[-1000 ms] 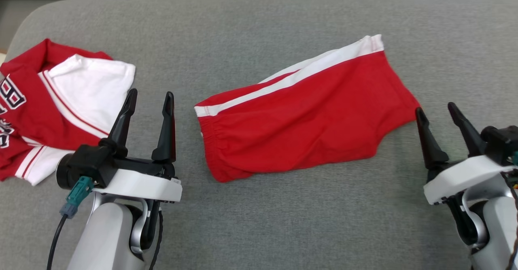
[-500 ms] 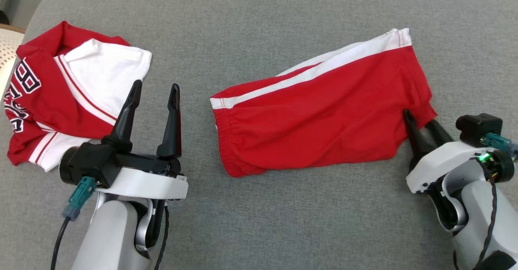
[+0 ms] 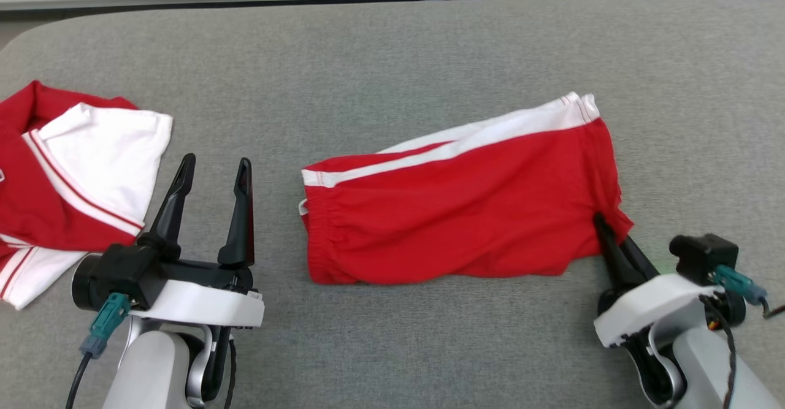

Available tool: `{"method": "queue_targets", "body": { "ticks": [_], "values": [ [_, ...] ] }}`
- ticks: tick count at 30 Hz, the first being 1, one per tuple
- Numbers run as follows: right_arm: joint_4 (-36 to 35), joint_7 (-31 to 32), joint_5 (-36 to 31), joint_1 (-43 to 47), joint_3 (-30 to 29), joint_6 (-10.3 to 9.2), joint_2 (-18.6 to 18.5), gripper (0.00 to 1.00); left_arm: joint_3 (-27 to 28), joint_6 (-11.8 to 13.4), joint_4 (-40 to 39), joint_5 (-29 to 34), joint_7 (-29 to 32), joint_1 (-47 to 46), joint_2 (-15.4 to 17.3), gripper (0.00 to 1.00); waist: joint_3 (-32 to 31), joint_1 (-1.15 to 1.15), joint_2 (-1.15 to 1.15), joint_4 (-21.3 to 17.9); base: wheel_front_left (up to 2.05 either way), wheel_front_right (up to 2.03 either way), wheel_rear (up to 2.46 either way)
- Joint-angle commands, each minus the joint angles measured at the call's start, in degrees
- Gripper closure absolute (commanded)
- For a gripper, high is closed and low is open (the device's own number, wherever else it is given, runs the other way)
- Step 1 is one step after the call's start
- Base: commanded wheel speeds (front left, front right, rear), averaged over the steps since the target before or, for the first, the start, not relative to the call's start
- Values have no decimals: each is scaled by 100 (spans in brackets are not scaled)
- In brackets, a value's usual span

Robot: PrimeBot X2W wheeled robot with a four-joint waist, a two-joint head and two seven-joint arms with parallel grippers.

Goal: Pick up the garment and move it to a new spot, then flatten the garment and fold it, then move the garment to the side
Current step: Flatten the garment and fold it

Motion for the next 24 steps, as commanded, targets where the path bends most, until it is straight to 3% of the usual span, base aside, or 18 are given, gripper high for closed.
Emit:
{"method": "queue_targets", "body": {
  "ticks": [1,16,24],
  "values": [
    [-60,-96,40,172,-85,-2,-58,100,38,37,-8,-31,4,64,52,0,-99,0,0,-129,0,0,0],
    [-784,30,-258,1122,-850,-2,148,100,-17,150,-75,-101,119,348,91,0,-339,0,0,-315,0,0,0],
    [-1738,481,-900,736,-431,-1,313,100,-84,151,-44,-154,157,360,83,0,-480,0,0,-251,0,0,0]
  ]
}}
